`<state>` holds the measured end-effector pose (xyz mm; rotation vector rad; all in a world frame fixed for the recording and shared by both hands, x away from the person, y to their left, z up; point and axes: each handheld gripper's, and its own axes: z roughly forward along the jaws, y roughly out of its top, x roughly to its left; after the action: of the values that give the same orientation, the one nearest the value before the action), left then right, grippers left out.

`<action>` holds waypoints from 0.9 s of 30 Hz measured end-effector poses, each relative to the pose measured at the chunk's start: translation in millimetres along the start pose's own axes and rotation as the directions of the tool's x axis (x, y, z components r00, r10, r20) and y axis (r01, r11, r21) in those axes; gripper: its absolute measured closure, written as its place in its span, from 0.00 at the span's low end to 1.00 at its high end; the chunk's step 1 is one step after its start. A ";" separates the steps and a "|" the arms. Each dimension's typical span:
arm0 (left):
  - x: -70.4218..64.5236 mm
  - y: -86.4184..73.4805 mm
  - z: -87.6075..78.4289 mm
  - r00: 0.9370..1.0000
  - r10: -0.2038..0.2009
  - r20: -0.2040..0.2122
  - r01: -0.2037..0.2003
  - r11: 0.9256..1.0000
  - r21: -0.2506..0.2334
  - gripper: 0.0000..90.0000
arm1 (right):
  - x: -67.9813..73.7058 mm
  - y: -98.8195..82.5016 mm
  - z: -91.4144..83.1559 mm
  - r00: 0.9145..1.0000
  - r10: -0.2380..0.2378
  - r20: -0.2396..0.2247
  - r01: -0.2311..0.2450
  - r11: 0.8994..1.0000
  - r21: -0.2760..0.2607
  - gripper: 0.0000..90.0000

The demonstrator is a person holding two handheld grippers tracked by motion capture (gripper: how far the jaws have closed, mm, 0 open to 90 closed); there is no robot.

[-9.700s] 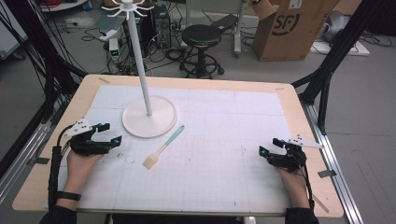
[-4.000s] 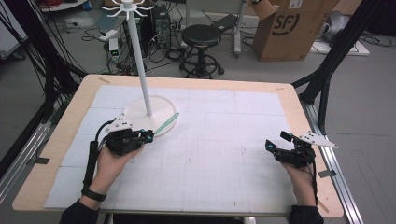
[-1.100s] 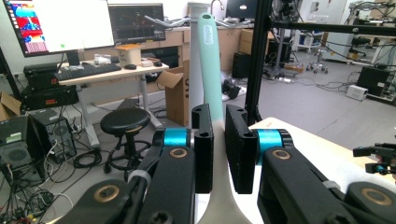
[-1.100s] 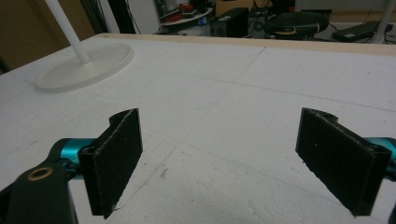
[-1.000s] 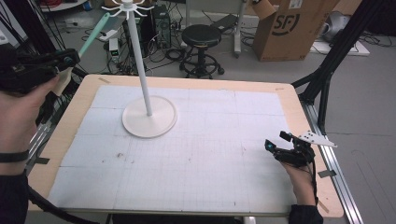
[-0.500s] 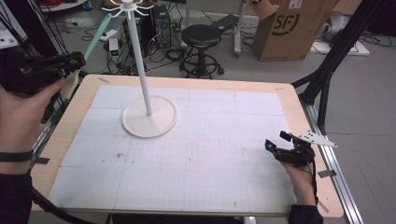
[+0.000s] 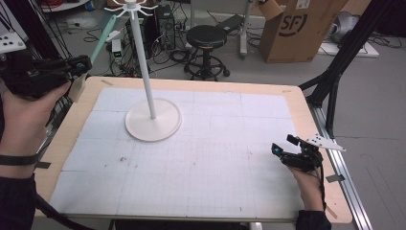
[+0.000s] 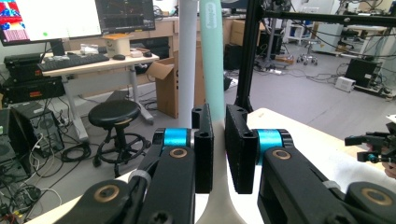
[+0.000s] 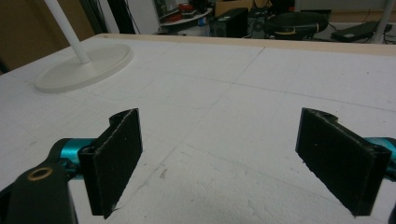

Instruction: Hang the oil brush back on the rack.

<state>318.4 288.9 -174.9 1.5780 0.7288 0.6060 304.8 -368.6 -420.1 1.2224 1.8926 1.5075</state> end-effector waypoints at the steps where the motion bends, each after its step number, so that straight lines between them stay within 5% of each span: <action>1: 0.0 -0.2 1.6 1.000 0.002 -0.001 -0.002 1.000 0.003 0.91 | -0.1 -0.1 0.1 1.000 0.000 -0.001 0.000 1.000 -0.001 0.15; 10: -2.2 -2.3 10.3 1.000 0.017 -0.011 -0.017 1.000 0.001 0.91 | -0.9 -0.1 -0.1 1.000 -0.004 -0.002 0.004 1.000 -0.004 0.15; 27: 3.6 1.8 -13.8 1.000 0.022 -0.007 -0.023 0.997 -0.077 0.91 | 0.0 -0.3 0.5 1.000 -0.003 0.001 0.003 1.000 0.003 0.15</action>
<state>310.8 300.6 -171.4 1.5152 0.6848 0.6483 305.2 -368.4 -420.6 1.2202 1.8959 1.5034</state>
